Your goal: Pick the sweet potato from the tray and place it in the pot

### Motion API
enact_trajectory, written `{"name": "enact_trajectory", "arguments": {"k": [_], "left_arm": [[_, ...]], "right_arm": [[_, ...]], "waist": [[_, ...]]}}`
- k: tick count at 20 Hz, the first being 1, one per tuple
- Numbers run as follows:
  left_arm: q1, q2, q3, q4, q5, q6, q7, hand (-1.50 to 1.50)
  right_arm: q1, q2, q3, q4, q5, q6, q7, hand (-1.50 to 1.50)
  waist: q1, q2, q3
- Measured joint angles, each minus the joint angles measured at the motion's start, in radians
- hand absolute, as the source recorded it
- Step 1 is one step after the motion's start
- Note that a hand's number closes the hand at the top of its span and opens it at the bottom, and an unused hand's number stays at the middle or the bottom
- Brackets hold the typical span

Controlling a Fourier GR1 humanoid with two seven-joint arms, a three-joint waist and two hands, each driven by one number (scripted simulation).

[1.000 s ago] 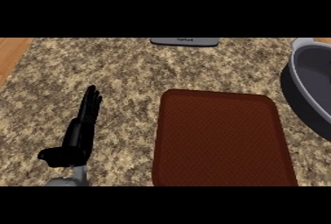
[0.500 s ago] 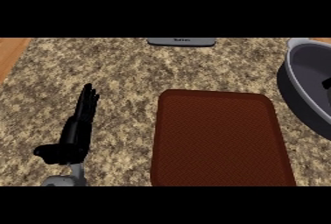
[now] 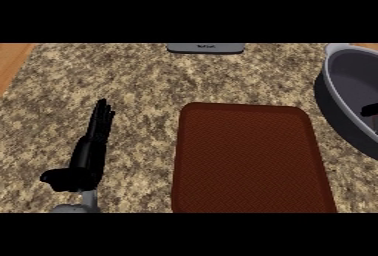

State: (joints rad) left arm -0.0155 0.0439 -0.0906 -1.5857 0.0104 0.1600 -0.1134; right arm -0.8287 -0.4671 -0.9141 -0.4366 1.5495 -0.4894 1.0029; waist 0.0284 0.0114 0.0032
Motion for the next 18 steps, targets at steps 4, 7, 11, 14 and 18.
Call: {"name": "enact_trajectory", "arguments": {"k": [4, 7, 11, 14, 18], "left_arm": [[0.003, 0.01, 0.012, -0.001, 0.006, -0.005, 0.004, 0.0], [0.008, 0.01, 0.015, -0.003, 0.005, -0.002, 0.0, 0.0], [0.021, 0.007, 0.013, -0.005, 0.004, -0.001, -0.006, 0.0], [0.009, 0.003, 0.019, 0.006, -0.006, 0.014, -0.003, 0.0], [0.035, 0.02, 0.027, -0.028, 0.002, 0.0, 0.007, 0.0]], "right_arm": [[0.008, 0.021, -0.009, -0.092, -0.035, -0.188, -0.08, -1.5], [0.016, 0.049, -0.018, -0.167, -0.071, -0.337, -0.142, -1.5], [0.041, 0.097, -0.039, -0.248, -0.148, -0.487, -0.21, -1.5], [0.075, 0.132, -0.042, -0.319, -0.206, -0.546, -0.247, -1.5], [0.167, 0.179, -0.026, -0.424, -0.305, -0.605, -0.311, -1.5]], "waist": [[-0.005, -0.003, 0.0], [-0.009, -0.006, 0.0], [-0.016, -0.009, -0.001], [-0.026, -0.012, -0.002], [-0.03, -0.014, -0.002]]}}
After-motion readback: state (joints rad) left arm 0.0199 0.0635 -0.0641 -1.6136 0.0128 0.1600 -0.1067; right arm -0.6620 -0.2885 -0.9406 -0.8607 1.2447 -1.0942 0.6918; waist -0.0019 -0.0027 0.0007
